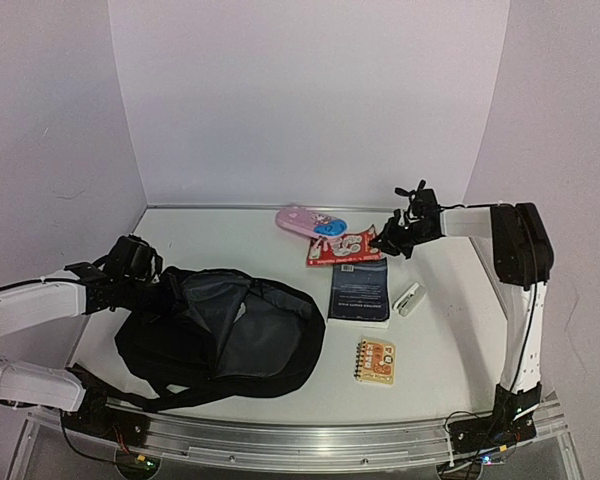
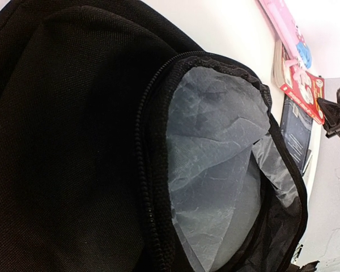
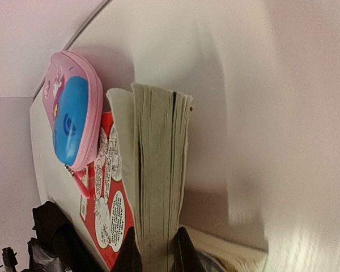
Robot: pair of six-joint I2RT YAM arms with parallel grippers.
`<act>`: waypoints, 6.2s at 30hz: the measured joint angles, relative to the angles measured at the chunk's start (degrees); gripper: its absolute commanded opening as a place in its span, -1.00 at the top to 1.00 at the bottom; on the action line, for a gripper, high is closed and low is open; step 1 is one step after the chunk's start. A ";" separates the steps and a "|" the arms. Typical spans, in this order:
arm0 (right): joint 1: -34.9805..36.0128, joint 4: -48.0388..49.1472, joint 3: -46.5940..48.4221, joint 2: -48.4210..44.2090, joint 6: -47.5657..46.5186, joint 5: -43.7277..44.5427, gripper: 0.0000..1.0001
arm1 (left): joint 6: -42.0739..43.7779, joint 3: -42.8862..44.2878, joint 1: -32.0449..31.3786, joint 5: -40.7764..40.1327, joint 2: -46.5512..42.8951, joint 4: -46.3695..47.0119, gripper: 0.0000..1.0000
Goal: Pack the student bag
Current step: Pick up the book from the center of the board, then place the book in the student bag, then pick up the book from the center of the board.
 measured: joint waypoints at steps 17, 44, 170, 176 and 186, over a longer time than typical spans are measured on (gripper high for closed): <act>-0.55 -8.62 -25.59 -36.58 -4.31 9.66 1.00 | 0.67 -1.32 0.00 6.37 -11.66 2.82 1.00; 24.89 -9.70 -31.88 -53.59 5.52 4.19 1.00 | 1.27 5.56 0.00 23.56 -15.08 8.48 1.00; 38.15 2.74 -24.50 -38.94 10.35 36.35 -0.61 | 0.41 6.67 0.11 -5.86 -7.93 -14.77 0.99; 29.04 -3.15 -34.61 -40.59 10.32 34.68 -0.58 | -2.36 5.31 0.11 -9.12 -8.26 -16.84 0.58; 23.80 -6.45 -39.73 -34.70 9.27 31.61 -0.42 | -1.08 6.22 0.22 -9.80 -9.37 -20.25 -0.29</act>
